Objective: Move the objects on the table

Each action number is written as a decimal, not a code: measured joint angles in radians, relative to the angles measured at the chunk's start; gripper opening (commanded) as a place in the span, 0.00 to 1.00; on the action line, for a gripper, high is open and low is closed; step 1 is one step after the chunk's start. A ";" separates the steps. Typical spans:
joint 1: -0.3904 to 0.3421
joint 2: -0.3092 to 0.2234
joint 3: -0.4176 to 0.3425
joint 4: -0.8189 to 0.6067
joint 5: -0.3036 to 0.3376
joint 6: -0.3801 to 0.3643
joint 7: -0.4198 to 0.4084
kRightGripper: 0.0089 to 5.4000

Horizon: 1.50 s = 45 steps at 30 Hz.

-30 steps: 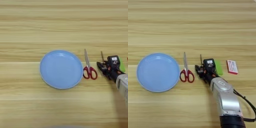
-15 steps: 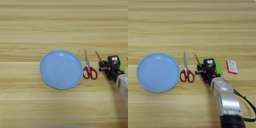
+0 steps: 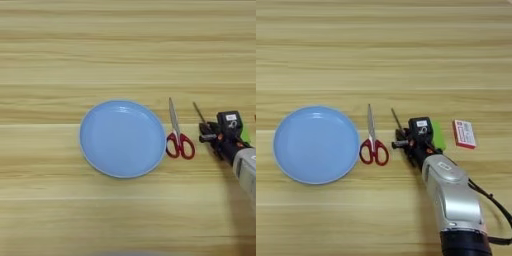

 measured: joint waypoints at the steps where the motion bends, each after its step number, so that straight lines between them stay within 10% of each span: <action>1: 0.001 0.001 -0.001 -0.002 0.001 0.001 0.000 0.16; 45: 0.053 0.141 0.155 -0.357 0.012 0.120 -0.027 0.16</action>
